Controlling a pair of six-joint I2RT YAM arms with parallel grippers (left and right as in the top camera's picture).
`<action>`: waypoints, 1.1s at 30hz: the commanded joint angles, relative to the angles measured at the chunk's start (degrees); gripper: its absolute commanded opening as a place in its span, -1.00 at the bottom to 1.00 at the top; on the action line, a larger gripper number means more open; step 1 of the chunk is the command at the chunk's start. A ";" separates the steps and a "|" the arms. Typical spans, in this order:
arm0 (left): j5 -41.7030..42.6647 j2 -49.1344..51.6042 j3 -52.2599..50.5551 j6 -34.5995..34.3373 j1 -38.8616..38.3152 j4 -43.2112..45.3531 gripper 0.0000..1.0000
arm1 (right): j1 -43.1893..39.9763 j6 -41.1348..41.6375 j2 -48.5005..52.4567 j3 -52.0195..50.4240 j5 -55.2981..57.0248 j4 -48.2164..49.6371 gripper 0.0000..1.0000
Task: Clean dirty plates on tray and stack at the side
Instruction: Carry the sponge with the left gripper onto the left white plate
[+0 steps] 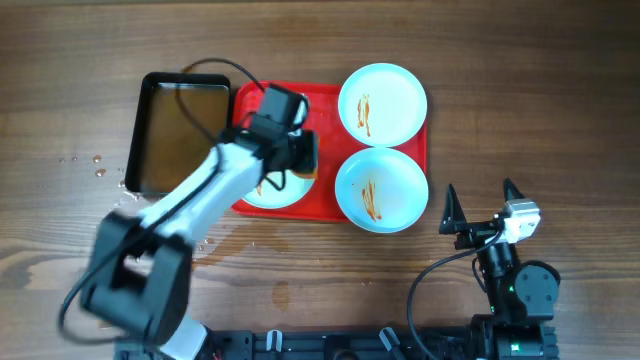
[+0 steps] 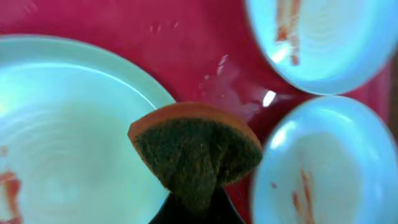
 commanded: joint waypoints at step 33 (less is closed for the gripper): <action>1.40 -13.07 2.36 -7.08 -3.02 -4.76 1.00 | 0.31 0.22 -0.13 -0.07 0.46 0.24 0.99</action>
